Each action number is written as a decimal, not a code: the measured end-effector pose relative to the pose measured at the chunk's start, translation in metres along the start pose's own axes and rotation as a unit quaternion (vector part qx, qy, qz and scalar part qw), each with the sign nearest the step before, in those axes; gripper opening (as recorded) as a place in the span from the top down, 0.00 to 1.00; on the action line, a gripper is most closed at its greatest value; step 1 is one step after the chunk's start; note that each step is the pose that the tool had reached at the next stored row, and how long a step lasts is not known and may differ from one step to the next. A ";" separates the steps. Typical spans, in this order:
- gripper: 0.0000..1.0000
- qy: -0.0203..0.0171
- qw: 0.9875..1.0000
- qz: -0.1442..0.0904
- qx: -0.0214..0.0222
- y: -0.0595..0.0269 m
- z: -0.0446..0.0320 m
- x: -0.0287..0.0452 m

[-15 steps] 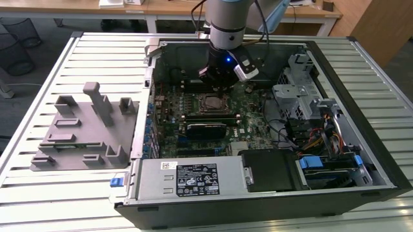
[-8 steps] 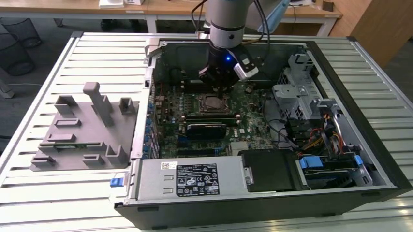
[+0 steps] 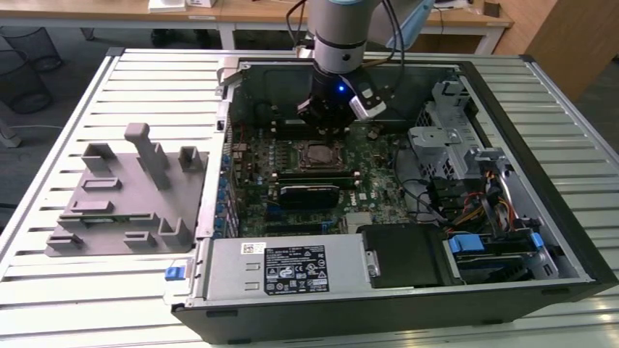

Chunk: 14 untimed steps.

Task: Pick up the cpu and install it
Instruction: 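Install the first cpu locking lever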

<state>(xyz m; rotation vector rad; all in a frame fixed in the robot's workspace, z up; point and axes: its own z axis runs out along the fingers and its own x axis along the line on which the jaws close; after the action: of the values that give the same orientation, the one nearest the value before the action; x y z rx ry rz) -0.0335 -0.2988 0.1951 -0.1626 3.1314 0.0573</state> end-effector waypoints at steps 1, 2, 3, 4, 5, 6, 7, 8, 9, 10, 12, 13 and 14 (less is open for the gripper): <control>0.89 -0.001 1.000 0.000 -0.004 0.0002 0.0001 -0.0002; 0.89 -0.001 1.000 0.000 -0.009 0.0000 0.0001 -0.0001; 0.89 -0.001 1.000 0.000 -0.012 0.0002 0.0002 -0.0002; 0.89 -0.002 1.000 0.000 -0.015 0.0004 0.0003 -0.0003; 0.89 -0.002 1.000 0.000 -0.016 0.0005 -0.0001 -0.0004; 0.89 -0.003 1.000 0.000 -0.017 0.0007 -0.0009 -0.0005; 0.89 -0.003 1.000 0.000 -0.017 0.0009 -0.0028 -0.0006; 0.89 -0.002 1.000 0.000 -0.017 0.0008 -0.0055 -0.0005; 0.89 -0.002 1.000 0.000 -0.016 0.0007 -0.0081 -0.0004; 0.89 -0.002 1.000 0.000 -0.016 0.0008 -0.0103 -0.0005; 0.89 -0.002 1.000 0.000 -0.016 0.0009 -0.0144 -0.0005; 0.89 -0.002 1.000 0.000 -0.016 0.0009 -0.0153 -0.0005; 0.89 -0.002 1.000 0.000 -0.016 0.0008 -0.0152 -0.0005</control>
<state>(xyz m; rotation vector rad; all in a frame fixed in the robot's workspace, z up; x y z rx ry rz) -0.0332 -0.2985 0.2104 -0.1626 3.1275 0.1089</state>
